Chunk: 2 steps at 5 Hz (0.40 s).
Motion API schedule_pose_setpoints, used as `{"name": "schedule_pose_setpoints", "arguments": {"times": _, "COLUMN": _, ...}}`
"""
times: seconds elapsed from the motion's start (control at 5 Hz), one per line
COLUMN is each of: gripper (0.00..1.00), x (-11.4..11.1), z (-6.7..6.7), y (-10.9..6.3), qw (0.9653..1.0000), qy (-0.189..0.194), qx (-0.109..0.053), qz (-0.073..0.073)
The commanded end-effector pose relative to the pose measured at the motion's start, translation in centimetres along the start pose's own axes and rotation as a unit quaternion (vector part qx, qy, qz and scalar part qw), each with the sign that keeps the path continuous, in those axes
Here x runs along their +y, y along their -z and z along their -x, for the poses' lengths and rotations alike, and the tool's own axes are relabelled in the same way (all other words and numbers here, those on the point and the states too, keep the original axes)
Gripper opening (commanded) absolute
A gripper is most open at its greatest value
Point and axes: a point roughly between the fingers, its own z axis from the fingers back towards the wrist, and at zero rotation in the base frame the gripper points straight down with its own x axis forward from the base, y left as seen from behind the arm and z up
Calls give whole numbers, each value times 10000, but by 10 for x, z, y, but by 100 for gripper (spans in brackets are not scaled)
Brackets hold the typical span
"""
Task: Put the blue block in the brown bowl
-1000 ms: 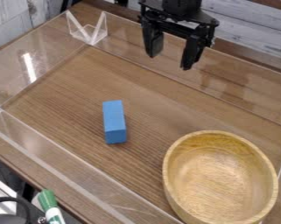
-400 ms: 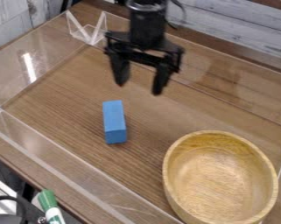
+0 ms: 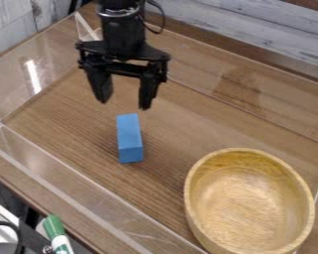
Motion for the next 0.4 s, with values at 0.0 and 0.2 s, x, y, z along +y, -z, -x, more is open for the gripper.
{"name": "schedule_pose_setpoints", "arguments": {"times": 0.0, "gripper": 100, "x": 1, "z": -3, "y": -5, "qw": 9998, "qy": -35, "qx": -197, "qz": 2}}
{"name": "schedule_pose_setpoints", "arguments": {"times": 0.2, "gripper": 100, "x": 0, "z": -3, "y": 1, "qw": 9999, "qy": -71, "qx": -140, "qz": -6}}
